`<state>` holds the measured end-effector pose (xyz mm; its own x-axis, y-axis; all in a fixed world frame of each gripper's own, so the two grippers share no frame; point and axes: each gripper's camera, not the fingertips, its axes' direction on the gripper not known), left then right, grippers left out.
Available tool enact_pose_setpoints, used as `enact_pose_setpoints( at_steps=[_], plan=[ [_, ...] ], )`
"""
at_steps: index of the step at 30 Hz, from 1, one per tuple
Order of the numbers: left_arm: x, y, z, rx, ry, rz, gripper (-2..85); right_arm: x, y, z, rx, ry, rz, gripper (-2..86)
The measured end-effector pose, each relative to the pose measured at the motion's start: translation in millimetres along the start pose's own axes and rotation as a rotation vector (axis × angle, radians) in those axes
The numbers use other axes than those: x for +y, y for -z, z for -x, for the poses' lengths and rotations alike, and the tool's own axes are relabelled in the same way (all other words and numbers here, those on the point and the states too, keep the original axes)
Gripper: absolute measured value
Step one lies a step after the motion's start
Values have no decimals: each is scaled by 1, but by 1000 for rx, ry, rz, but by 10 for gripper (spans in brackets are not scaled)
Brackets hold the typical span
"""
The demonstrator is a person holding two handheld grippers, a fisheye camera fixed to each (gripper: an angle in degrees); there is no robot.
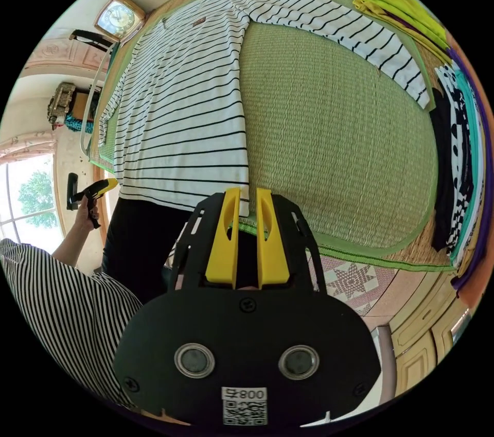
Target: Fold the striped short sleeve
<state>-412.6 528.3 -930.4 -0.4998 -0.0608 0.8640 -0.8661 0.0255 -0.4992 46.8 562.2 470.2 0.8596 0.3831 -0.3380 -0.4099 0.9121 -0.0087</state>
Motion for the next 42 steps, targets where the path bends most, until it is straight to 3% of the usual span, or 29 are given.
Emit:
enact_pose_setpoints(
  at_steps=[7, 23, 29, 36, 42],
  plan=[
    [6, -10, 25, 158, -5, -12, 42, -1, -1, 6, -2, -25, 12, 25],
    [29, -29, 76, 512, -21, -98, 89, -3, 1, 5, -60, -57, 9, 12],
    [32, -41, 74, 493, -26, -68, 24, 4, 6, 6, -95, -66, 2, 10],
    [47, -27, 69, 516, -75, -142, 11, 29, 22, 17, -166, -33, -28, 8],
    [45, -50, 79, 403, 8, -98, 14, 33, -8, 15, -118, -40, 50, 8]
  ],
)
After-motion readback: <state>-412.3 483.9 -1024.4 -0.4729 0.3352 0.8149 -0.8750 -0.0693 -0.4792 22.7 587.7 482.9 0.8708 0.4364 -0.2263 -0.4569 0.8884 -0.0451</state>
